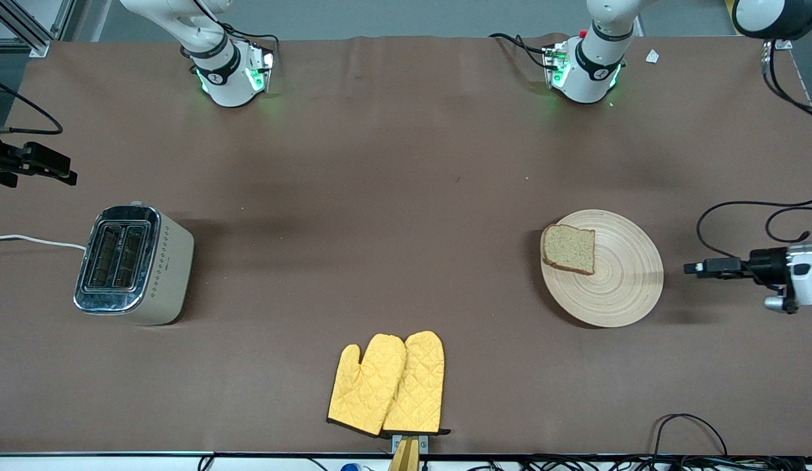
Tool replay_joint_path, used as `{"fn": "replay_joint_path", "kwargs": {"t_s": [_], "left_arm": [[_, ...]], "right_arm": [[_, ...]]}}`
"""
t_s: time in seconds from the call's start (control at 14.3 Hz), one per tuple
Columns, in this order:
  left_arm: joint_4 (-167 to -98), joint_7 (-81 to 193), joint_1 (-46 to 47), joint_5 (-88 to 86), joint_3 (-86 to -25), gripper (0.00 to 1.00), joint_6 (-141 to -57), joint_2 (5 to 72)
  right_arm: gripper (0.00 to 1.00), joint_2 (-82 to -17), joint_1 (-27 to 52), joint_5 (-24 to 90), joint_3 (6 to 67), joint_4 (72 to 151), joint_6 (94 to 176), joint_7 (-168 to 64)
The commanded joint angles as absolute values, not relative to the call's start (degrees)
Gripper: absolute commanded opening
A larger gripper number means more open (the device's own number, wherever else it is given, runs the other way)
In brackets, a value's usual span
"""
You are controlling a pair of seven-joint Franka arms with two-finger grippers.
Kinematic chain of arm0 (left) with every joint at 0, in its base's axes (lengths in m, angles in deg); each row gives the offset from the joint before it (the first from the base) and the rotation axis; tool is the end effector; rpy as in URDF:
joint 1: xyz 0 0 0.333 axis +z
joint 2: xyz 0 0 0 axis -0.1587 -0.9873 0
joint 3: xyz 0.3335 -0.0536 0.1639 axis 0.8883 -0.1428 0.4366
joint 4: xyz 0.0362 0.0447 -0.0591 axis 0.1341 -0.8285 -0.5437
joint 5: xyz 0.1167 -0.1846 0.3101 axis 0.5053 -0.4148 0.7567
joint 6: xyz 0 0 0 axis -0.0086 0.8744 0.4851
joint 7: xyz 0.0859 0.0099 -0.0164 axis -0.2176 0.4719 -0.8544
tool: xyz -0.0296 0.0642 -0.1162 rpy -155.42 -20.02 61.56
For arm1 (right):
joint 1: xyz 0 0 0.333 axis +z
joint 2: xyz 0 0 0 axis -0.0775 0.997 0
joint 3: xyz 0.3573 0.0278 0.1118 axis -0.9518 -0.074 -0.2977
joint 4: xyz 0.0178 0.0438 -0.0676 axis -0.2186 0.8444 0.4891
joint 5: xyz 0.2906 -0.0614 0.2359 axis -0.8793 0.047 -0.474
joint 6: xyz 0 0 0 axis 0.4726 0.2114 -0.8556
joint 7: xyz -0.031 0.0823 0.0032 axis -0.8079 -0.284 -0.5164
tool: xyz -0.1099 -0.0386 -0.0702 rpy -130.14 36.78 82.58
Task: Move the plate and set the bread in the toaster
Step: 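Reach the left gripper to the wooden plate's rim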
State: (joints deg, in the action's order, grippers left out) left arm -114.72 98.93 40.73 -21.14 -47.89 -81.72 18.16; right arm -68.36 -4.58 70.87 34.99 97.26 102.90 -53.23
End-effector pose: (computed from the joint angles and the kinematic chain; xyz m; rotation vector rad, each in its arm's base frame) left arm 0.6634 0.2180 0.2397 2.3670 -0.0424 -0.1398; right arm 0.5519 -0.0420 0.6491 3.1245 0.0558 -0.1488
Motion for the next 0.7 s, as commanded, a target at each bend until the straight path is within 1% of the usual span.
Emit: {"fn": "replay_joint_path", "kwargs": {"t_s": [0.0, 0.28, 0.35, 0.49, 0.63], "left_arm": [[-112.7, 103.2, 40.5, -23.9, -48.2, 1.0, -82.8, 14.8], [-112.8, 105.1, 40.4, -24.7, -48.4, 1.0, -83.9, 13.3], [-112.9, 105.2, 40.4, -25.6, -48.4, 0.96, -83.9, 13.3], [-113.4, 107.6, 40.2, -26.4, -48.7, 0.72, -83.9, 12.9], [-113.4, 111.6, 40.2, -28.1, -48.8, 0.42, -83.8, 11.6]], "right_arm": [[1.0, -68.6, -6.0, 69.8, 34.8, 97.6, 102.4, -52.8], [1.0, -68.6, -7.0, 69.0, 34.8, 98.1, 102.4, -53.1], [1.0, -68.6, -6.9, 69.0, 34.7, 98.5, 102.6, -53.1], [1.0, -68.6, -7.1, 68.9, 34.8, 98.5, 103.0, -53.1], [1.0, -68.6, -7.3, 68.3, 34.8, 98.4, 103.0, -53.1]]}}
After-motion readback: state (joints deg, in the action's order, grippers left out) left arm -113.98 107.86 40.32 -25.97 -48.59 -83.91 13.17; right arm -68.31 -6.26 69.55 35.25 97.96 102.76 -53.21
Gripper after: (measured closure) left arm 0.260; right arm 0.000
